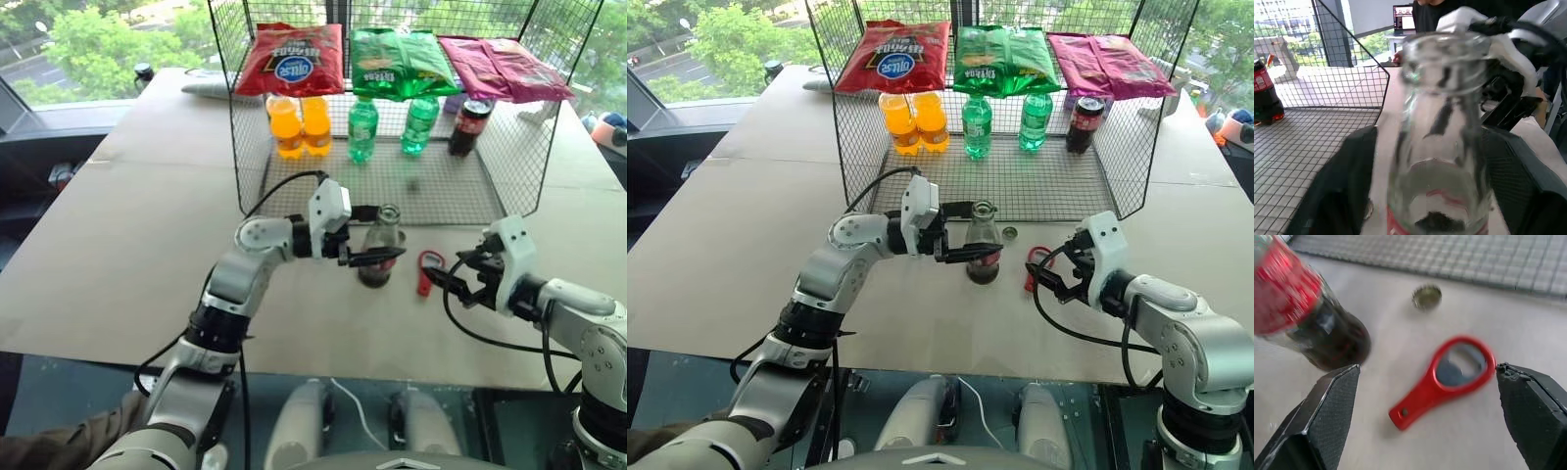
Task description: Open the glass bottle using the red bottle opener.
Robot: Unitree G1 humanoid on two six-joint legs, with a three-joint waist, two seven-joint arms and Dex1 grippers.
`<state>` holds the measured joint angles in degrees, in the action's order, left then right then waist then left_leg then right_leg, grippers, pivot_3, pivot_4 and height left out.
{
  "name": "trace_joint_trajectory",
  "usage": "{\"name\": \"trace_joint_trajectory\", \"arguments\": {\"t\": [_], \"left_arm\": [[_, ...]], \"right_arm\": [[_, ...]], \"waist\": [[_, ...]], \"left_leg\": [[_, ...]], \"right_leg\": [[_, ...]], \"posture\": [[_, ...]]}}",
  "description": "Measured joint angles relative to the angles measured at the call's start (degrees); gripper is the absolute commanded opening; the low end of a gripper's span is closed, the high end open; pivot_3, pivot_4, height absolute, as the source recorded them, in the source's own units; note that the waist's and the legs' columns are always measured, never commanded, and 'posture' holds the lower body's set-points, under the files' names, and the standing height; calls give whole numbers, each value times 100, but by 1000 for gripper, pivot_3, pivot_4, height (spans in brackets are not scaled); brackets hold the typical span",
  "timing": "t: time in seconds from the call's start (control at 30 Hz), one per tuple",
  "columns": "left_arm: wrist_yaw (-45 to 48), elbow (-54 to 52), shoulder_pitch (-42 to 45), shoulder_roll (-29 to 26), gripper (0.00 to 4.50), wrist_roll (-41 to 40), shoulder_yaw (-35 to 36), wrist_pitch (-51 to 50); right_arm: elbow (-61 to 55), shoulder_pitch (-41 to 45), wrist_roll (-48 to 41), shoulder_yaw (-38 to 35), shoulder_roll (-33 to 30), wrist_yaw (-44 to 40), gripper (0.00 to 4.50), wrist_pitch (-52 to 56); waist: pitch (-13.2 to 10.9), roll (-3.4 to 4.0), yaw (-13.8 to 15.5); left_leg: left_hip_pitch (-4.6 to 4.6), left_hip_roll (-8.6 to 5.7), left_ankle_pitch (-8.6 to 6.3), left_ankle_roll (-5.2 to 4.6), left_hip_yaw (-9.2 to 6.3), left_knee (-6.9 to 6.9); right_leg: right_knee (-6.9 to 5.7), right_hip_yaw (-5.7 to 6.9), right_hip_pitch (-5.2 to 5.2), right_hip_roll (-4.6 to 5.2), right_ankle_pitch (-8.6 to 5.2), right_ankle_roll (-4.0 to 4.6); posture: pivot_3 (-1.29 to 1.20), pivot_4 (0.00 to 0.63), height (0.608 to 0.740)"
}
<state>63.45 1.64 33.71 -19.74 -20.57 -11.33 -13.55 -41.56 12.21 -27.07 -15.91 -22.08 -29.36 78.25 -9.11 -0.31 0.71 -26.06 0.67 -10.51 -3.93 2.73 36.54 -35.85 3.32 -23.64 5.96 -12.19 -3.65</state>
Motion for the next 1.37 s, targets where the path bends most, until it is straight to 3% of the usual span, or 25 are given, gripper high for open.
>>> {"name": "trace_joint_trajectory", "arguments": {"t": [0.47, 0.57, 0.7, 1.03, 1.37], "left_arm": [[43, -129, -88, -131, 4451, -342, 201, -244], [106, -415, -336, -439, 4451, -663, 443, -541], [99, -760, -682, -858, 4451, -894, 733, -894], [-731, -1559, -1617, -1517, 4451, -1239, 1599, -1786], [-872, -1963, -2234, -1911, 4451, -1554, 1986, -2158]], "right_arm": [[-334, -305, -285, 114, -100, 131, 4500, -1026], [-585, -1025, -194, 146, -636, -55, 4500, -1629], [-647, -1999, -74, -46, -802, -189, 4500, -2329], [-836, -4414, 152, -1069, -645, -803, 4500, -4439], [-471, -4690, 136, -1225, -623, -960, 4500, -5182]], "waist": [[-2, -1, 3], [-2, -2, 10], [-4, -1, 7], [-4, 1, 4], [-8, 7, 11]], "left_leg": [[-5, -1, 0, -1, 0, 0], [-8, -2, -2, -2, -3, -2], [-8, -2, -2, -1, -1, -3], [6, 4, -19, 28, 2, -2], [6, 18, -22, 33, 5, -11]], "right_leg": [[1, 0, -5, 1, 1, 2], [2, 0, -6, 1, -1, 2], [2, -1, -7, 2, -7, -8], [3, -5, -6, 16, -11, -17], [11, -7, -10, 38, -11, -14]], "posture": [[0, 150, 740], [0, 150, 740], [0, 150, 740], [0, 150, 740], [0, 150, 740]]}}
